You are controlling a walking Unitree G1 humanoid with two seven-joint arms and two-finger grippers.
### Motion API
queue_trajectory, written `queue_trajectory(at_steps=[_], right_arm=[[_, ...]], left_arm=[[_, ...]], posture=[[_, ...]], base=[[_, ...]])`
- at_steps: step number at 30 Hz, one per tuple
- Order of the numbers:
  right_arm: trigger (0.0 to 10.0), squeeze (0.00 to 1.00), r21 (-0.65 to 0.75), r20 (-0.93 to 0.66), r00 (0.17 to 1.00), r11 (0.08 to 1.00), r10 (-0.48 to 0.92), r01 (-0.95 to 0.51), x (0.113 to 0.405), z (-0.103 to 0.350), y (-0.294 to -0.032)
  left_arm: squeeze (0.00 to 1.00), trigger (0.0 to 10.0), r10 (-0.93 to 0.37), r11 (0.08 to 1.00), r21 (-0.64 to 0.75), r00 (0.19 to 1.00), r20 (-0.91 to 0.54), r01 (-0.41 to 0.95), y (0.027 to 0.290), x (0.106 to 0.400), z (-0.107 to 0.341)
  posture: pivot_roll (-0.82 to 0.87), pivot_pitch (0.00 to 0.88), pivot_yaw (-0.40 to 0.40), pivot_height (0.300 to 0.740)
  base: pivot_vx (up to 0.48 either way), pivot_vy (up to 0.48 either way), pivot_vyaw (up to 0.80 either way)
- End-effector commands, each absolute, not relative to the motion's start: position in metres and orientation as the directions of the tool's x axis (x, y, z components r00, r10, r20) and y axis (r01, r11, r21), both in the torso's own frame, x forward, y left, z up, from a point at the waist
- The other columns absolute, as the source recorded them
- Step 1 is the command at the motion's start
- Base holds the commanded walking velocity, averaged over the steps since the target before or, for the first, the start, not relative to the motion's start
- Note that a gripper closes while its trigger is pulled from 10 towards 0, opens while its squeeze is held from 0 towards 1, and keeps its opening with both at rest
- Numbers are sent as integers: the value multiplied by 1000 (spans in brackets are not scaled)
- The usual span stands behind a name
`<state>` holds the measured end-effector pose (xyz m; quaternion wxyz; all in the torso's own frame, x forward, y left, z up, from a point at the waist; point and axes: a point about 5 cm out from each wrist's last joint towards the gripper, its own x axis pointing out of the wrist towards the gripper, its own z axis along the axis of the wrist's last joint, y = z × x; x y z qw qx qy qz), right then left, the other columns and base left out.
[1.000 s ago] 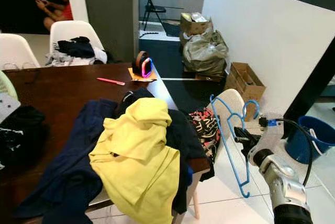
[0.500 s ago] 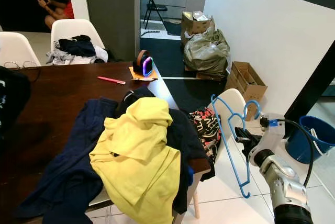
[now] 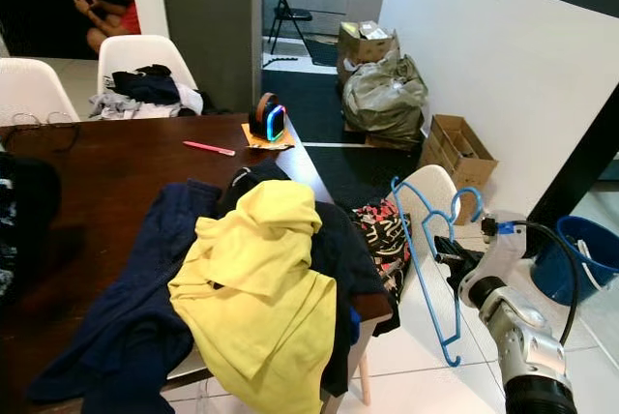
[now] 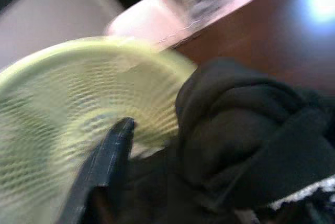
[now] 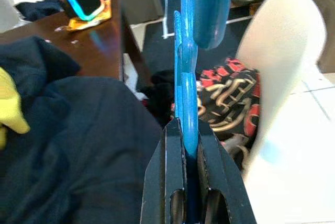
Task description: Hang hanger
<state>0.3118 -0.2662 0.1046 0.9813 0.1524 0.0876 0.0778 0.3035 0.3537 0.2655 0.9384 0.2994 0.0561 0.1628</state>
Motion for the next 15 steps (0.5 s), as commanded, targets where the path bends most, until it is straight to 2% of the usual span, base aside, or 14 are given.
queue_trajectory(at_steps=[1, 5, 6, 12, 15], right_arm=[[10000, 0, 317, -137, 976, 941, 170, -120, 312, 105, -268], [10000, 0, 320, -135, 976, 940, 170, -120, 313, 105, -268], [10000, 0, 322, -133, 976, 939, 171, -120, 313, 104, -267], [10000, 0, 327, -129, 977, 937, 172, -122, 314, 104, -265], [10000, 0, 333, -125, 976, 934, 177, -127, 316, 104, -263]], left_arm=[[1000, 10000, 237, 860, 457, 971, 39, -228, 337, 303, 279], [1000, 10000, 191, 901, 375, 975, 110, -219, 330, 301, 291], [0, 10000, 169, 922, 321, 970, 172, -218, 325, 298, 299], [0, 10000, 132, 952, 230, 949, 285, -202, 311, 293, 307], [0, 10000, 112, 968, 176, 937, 332, -178, 294, 289, 303]], posture=[[45, 0, -121, 740], [47, 0, -118, 740], [51, 0, -114, 740], [59, 0, -113, 740], [69, 0, -114, 740]], base=[[0, 0, 0], [0, 0, 0], [0, 0, 0], [0, 0, 0], [0, 0, 0]])
